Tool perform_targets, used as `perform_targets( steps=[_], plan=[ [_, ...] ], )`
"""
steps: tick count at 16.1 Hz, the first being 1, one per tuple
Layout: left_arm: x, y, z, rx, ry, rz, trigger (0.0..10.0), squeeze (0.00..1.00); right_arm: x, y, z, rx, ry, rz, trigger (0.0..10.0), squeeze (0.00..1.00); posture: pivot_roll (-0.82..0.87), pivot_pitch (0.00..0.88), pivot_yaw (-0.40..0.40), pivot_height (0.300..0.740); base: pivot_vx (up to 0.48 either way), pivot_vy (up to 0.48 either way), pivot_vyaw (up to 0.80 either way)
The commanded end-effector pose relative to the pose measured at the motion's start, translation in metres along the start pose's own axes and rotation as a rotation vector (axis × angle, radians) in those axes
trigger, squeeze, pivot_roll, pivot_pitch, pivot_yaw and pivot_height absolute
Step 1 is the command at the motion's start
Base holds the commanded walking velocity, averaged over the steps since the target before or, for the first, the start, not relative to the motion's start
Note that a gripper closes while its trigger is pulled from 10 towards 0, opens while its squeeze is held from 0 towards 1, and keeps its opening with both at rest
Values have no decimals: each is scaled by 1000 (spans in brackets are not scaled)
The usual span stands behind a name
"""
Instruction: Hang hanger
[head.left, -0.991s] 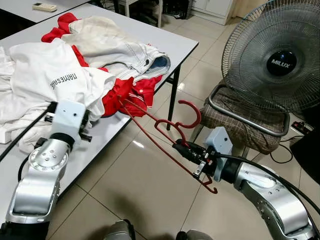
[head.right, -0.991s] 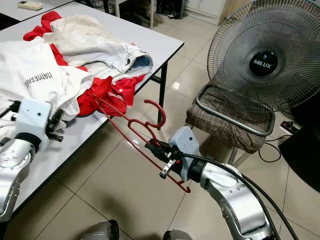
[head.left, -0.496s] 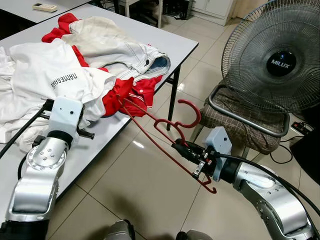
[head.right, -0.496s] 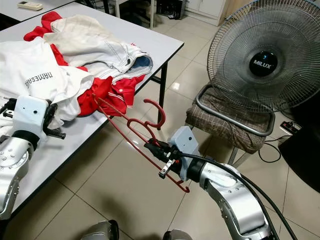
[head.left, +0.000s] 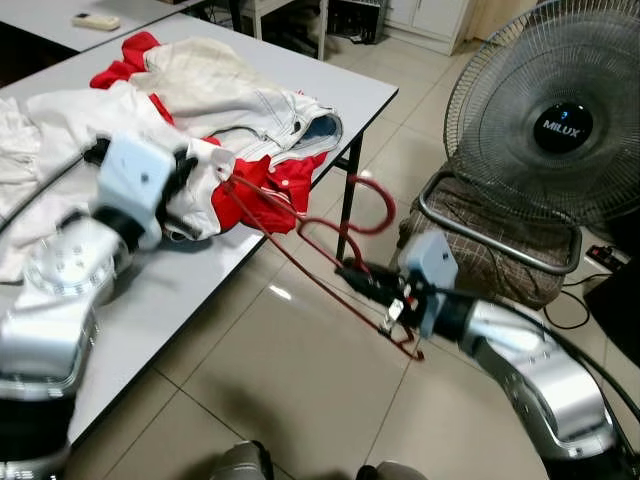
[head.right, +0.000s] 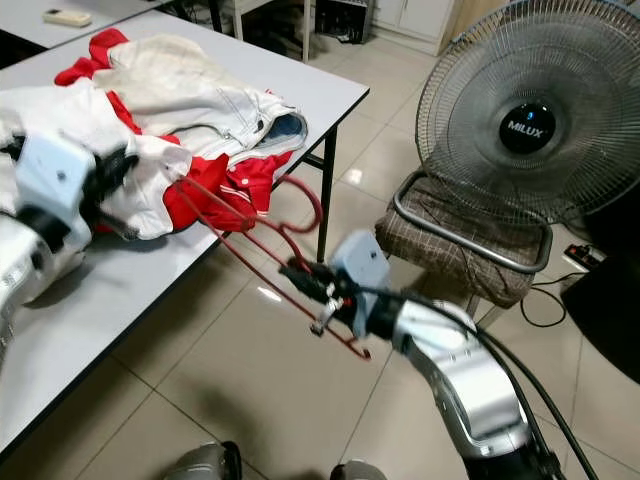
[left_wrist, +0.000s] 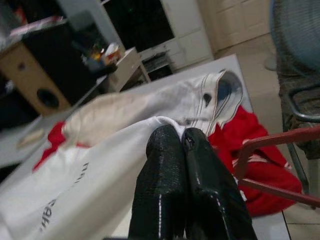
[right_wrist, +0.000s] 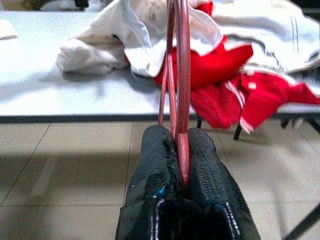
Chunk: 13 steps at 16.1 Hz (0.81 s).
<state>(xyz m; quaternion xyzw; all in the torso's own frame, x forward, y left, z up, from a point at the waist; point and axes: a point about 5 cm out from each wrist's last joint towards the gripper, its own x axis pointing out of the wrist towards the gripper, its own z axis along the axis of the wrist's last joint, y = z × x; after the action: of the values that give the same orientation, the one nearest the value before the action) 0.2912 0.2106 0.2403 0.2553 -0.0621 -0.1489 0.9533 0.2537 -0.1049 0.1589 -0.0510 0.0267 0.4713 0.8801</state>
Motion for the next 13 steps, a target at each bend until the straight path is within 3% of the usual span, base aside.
perform_targets(
  steps=[1, 5, 9, 11, 13],
  plan=[
    [1, -4, 0, 1, 3, -44, 0, 0, 1, 0, 0, 3, -1, 18, 10000, 0, -48, 102, 16, 740, 0, 0, 0],
    [-10, -3, 11, 102, 24, -225, 0, 0, 12, -19, 5, -9, 31, 73, 10000, 0, -34, 122, -1, 740, 0, 0, 0],
    [-21, -10, 21, 99, 9, -362, 0, 0, 35, -49, -6, 41, 156, 73, 10000, 0, -15, 133, -19, 740, 0, 0, 0],
    [-23, -11, 23, 90, 9, -392, 0, 0, 44, -57, -5, 67, 149, 75, 10000, 0, -8, 135, -22, 740, 0, 0, 0],
    [-21, -11, 31, 98, -12, -398, 0, 0, 58, -70, -2, 152, 135, 85, 10000, 0, -1, 140, -31, 740, 0, 0, 0]
  ],
)
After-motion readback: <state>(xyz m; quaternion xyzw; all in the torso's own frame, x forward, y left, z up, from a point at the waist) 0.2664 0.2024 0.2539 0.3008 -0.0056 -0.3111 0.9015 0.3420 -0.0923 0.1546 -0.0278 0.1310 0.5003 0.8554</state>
